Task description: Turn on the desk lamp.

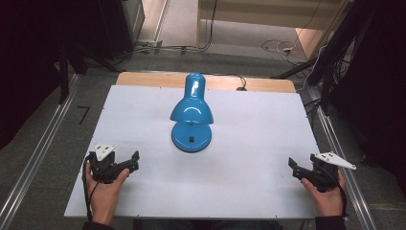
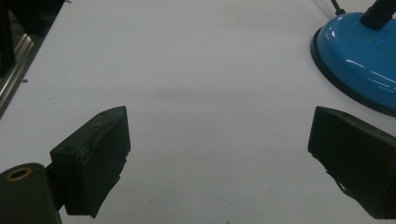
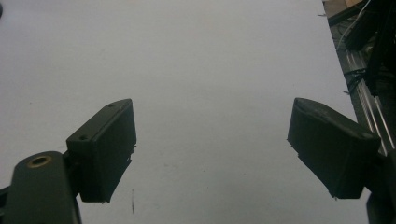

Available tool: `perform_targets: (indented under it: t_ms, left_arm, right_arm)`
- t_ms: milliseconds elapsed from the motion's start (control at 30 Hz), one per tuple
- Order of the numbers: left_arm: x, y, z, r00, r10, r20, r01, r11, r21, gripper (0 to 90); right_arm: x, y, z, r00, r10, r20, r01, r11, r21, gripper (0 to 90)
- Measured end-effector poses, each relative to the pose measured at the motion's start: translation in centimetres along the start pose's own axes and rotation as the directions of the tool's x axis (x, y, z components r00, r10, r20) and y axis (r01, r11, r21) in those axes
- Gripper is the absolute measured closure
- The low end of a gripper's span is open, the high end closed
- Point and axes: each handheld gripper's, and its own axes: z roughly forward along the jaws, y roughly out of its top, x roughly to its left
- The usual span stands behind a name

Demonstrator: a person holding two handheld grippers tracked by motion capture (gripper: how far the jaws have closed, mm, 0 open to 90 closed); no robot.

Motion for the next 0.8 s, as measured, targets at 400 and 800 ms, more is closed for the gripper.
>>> perform_targets:
  t_ms: [400,800]
  left_arm:
    - [-1.0,0.4,0.4,0.9997,0.002,0.025,-0.002,1.0,-0.005,6.4]
    - [-1.7,0.6,0.8,0.9991,0.007,0.043,-0.007,1.0,-0.006,6.4]
  right_arm:
    - [0.0,0.0,0.0,1.0,0.008,0.0,-0.008,1.0,0.0,14.0]
    - [0.0,0.0,0.0,0.9999,0.011,0.003,-0.011,1.0,0.001,14.0]
